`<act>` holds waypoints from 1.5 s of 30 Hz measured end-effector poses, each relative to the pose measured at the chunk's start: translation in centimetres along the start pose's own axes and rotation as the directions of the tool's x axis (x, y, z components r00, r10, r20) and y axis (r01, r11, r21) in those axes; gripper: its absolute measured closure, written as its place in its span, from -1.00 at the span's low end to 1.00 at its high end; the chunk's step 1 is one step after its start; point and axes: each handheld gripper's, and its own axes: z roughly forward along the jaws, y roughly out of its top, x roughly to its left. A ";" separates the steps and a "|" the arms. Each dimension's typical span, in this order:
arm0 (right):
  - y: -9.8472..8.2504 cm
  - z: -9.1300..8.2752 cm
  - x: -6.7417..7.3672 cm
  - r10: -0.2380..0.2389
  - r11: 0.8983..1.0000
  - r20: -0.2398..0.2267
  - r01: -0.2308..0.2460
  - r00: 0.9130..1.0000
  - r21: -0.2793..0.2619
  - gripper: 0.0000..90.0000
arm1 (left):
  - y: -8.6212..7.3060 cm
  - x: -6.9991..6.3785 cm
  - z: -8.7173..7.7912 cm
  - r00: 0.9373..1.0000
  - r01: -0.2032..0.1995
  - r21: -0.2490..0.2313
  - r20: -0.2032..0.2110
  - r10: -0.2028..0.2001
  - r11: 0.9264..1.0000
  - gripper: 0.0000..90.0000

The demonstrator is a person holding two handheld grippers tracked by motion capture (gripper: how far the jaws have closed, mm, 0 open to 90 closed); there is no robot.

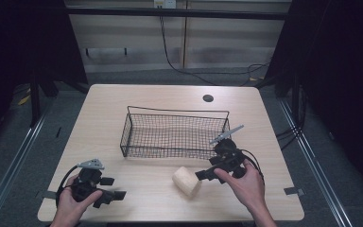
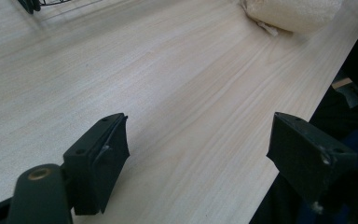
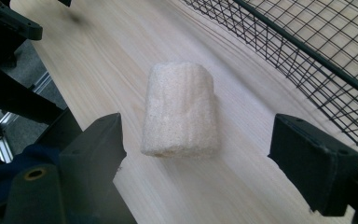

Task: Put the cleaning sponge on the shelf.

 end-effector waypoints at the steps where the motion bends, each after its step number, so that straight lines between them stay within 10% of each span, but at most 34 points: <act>1: 0.2 0.0 0.0 0.000 1.000 -0.005 0.001 1.000 0.005 -0.62 | 0.0 0.0 0.0 1.000 0.000 0.003 0.001 0.000 1.000 -0.56; 22: 2.8 2.8 0.8 -0.039 0.978 -0.040 0.047 0.998 0.202 -0.61 | 0.0 0.0 0.0 1.000 -0.003 0.003 0.000 0.003 1.000 -0.56; 45: 3.5 5.4 0.9 -0.042 0.954 -0.035 0.050 0.999 0.295 -0.52 | 0.0 0.0 0.0 1.000 0.000 -0.001 0.005 0.000 1.000 -0.56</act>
